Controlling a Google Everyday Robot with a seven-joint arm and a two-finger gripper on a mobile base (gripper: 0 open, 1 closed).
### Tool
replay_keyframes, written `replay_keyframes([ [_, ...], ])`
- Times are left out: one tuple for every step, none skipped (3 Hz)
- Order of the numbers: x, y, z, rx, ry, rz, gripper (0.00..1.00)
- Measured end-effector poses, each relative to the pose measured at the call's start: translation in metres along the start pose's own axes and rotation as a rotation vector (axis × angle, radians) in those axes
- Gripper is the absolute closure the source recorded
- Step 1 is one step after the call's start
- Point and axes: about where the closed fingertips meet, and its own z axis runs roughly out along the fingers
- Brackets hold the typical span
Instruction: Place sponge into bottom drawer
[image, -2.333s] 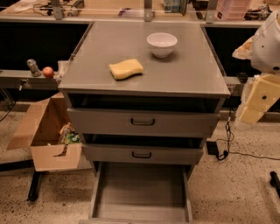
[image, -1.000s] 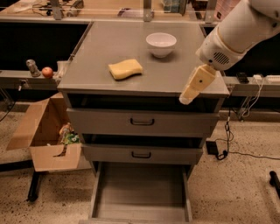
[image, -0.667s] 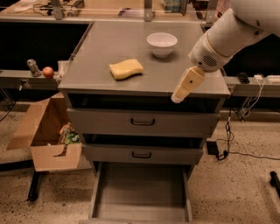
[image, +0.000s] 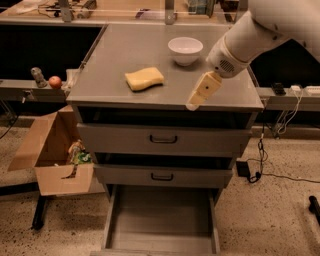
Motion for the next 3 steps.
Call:
replay_keyframes([
  [-0.023, -0.024, 0.032, -0.003, -0.070, 0.024, 0.00],
  [-0.041, -0.039, 0.060, -0.032, -0.139, 0.054, 0.00],
  [-0.041, -0.039, 0.060, -0.032, -0.139, 0.054, 0.00],
])
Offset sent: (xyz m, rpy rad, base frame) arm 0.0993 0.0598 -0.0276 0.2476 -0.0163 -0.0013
